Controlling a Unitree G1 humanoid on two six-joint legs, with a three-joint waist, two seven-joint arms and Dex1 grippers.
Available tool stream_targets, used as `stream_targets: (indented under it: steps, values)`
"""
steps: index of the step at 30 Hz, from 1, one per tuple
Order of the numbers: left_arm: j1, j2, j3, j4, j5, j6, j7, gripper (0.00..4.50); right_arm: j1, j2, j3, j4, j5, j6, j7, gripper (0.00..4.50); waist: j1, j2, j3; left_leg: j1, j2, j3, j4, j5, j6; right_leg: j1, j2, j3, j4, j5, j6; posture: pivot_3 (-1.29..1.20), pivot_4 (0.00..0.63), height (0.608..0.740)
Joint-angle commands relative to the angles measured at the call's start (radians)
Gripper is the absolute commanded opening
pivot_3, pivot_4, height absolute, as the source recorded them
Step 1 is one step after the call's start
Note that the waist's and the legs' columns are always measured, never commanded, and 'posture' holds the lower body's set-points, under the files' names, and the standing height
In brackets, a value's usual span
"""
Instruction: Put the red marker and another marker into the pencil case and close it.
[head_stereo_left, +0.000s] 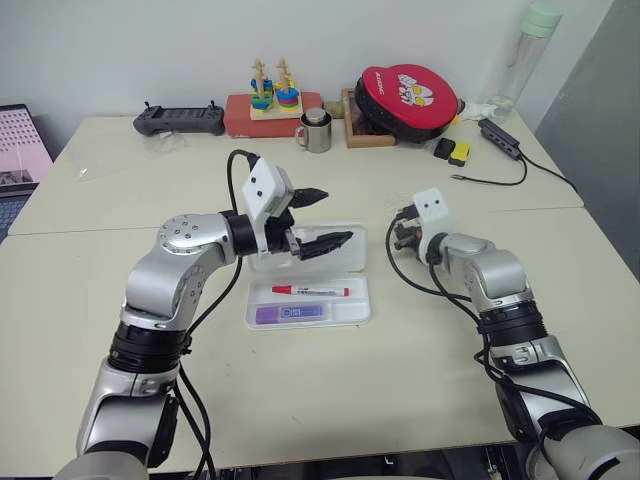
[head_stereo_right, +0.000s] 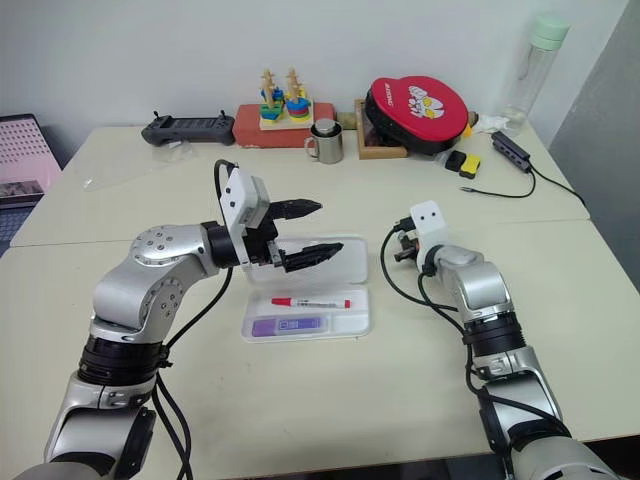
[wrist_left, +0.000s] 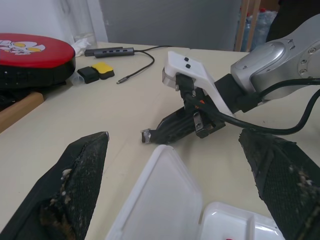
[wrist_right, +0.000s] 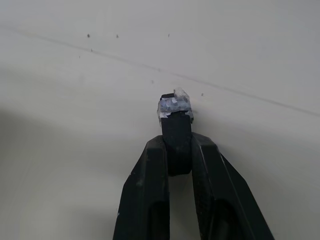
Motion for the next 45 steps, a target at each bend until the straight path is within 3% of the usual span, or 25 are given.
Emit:
stream_targets:
  steps: [1,8,11,16,21,37,39,40,45]
  values:
    - [-0.018,0.014,0.024,-0.016,-0.012,-0.015,-0.007,4.5,-0.024,-0.064,-0.053,-0.078,0.022,-0.173,0.093,0.28,0.0,0.0,0.0,0.0,0.0,0.0,0.0,0.0,0.0,0.0,0.0,0.0,0.0,0.0,0.0,0.0,0.15,0.74]
    - [0.084,0.169,0.089,-0.093,-0.104,0.036,-0.15,4.5,0.078,-0.252,-0.024,-0.403,0.276,-0.118,0.546,0.28,-0.004,0.0,0.0,0.0,0.001,0.0,-0.001,0.0,0.0,-0.001,0.0,0.0,-0.001,0.0,0.0,0.0,0.15,0.74]
    - [0.158,0.268,0.093,-0.113,-0.092,0.03,-0.217,4.5,0.117,-0.308,0.034,-0.54,0.346,-0.067,0.654,0.28,-0.003,0.0,0.0,0.0,0.001,-0.001,-0.001,0.0,0.0,0.0,0.0,0.0,-0.001,0.0,0.0,0.0,0.15,0.74]
    - [0.265,0.376,0.095,-0.132,-0.058,-0.02,-0.276,4.5,0.144,-0.375,0.24,-0.612,0.249,-0.039,0.699,0.28,0.003,0.0,0.0,0.0,0.001,-0.001,-0.001,0.0,0.0,0.001,0.0,0.0,-0.001,0.0,0.0,0.0,0.15,0.74]
    - [0.294,0.399,0.102,-0.142,-0.061,-0.024,-0.274,4.5,0.139,-0.366,0.334,-0.578,0.183,-0.046,0.688,0.28,0.018,0.0,0.0,0.0,0.0,-0.001,0.0,0.0,0.0,0.001,0.0,-0.001,-0.002,0.0,0.0,0.0,0.15,0.74]
    - [0.293,0.372,0.093,-0.162,-0.072,0.0,-0.218,4.5,0.126,-0.329,0.399,-0.493,0.092,-0.062,0.701,0.28,0.016,0.0,0.0,0.0,0.0,-0.001,-0.001,0.0,0.0,0.001,0.0,-0.001,-0.002,0.0,0.0,0.0,0.15,0.74]
    - [0.293,0.37,0.092,-0.164,-0.073,0.002,-0.213,4.5,0.123,-0.319,0.396,-0.488,0.088,-0.06,0.701,0.97,0.016,0.0,0.0,0.0,0.0,-0.001,-0.001,0.0,0.0,0.001,0.0,-0.001,-0.002,0.0,0.0,0.0,0.15,0.74]
    - [0.292,0.369,0.092,-0.164,-0.073,0.002,-0.211,4.5,0.122,-0.317,0.395,-0.487,0.087,-0.06,0.703,1.03,0.016,0.0,0.0,0.0,0.0,-0.001,-0.001,0.0,0.0,0.001,0.0,-0.001,-0.002,0.0,0.0,0.0,0.15,0.74]
    - [0.293,0.365,0.094,-0.167,-0.075,0.006,-0.207,4.5,0.117,-0.306,0.384,-0.484,0.086,-0.057,0.706,2.36,0.015,0.0,0.0,0.0,0.0,-0.001,-0.001,0.0,0.0,0.001,0.0,-0.001,-0.002,0.0,0.0,0.0,0.15,0.74]
